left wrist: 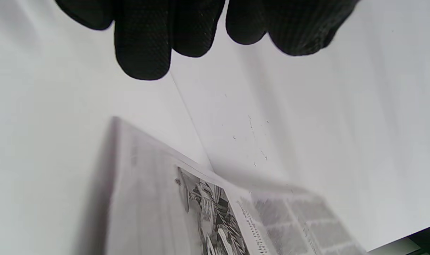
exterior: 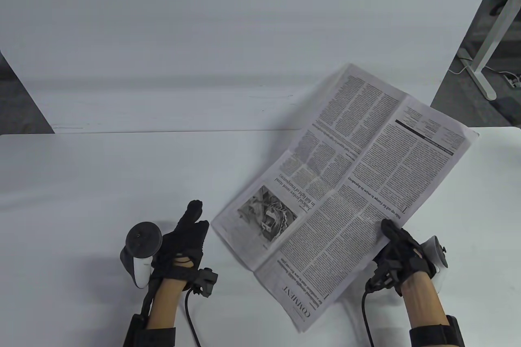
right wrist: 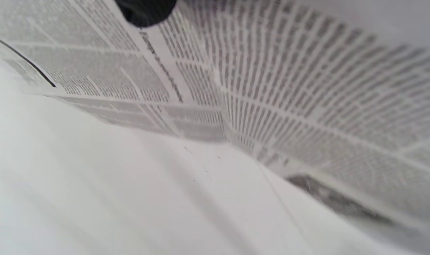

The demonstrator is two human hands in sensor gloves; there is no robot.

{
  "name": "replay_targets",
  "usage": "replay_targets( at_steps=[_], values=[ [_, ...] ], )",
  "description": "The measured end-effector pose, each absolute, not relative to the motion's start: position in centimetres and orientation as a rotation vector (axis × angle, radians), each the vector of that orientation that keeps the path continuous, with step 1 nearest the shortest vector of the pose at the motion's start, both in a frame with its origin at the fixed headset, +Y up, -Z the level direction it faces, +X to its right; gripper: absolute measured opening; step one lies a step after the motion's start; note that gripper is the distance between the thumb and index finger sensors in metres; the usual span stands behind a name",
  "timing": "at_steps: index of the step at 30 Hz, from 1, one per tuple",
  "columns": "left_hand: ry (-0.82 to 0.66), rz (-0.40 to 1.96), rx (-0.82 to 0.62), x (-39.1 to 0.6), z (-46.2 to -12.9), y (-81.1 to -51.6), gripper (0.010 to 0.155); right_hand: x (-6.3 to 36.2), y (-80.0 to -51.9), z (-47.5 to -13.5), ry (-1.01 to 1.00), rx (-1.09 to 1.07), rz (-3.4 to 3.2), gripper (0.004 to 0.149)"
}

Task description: Unfold folded newspaper and lay flat

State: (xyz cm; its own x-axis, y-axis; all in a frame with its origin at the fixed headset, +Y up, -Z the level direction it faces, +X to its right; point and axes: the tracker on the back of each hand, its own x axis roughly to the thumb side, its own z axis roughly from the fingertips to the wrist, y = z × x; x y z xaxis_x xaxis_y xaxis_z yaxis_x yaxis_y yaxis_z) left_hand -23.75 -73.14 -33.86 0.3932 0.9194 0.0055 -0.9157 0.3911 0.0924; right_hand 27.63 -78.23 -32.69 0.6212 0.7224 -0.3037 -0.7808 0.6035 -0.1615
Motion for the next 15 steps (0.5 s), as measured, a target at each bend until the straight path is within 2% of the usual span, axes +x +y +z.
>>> replay_targets(
  at_steps=[6, 11, 15],
  values=[
    [-0.042, 1.103, 0.086, -22.0, -33.7, -72.3, 0.066, 25.2, -78.8, -32.7, 0.316, -0.252, 0.948, 0.063],
    [-0.284, 0.904, -0.031, -16.1, -32.8, -70.9, 0.067, 22.6, -79.2, -32.5, 0.358, -0.245, 1.073, 0.065],
    [-0.428, 0.871, -0.159, -10.9, -31.1, -71.1, 0.069, 19.7, -79.5, -32.1, 0.426, -0.195, 1.091, 0.066]
  ],
)
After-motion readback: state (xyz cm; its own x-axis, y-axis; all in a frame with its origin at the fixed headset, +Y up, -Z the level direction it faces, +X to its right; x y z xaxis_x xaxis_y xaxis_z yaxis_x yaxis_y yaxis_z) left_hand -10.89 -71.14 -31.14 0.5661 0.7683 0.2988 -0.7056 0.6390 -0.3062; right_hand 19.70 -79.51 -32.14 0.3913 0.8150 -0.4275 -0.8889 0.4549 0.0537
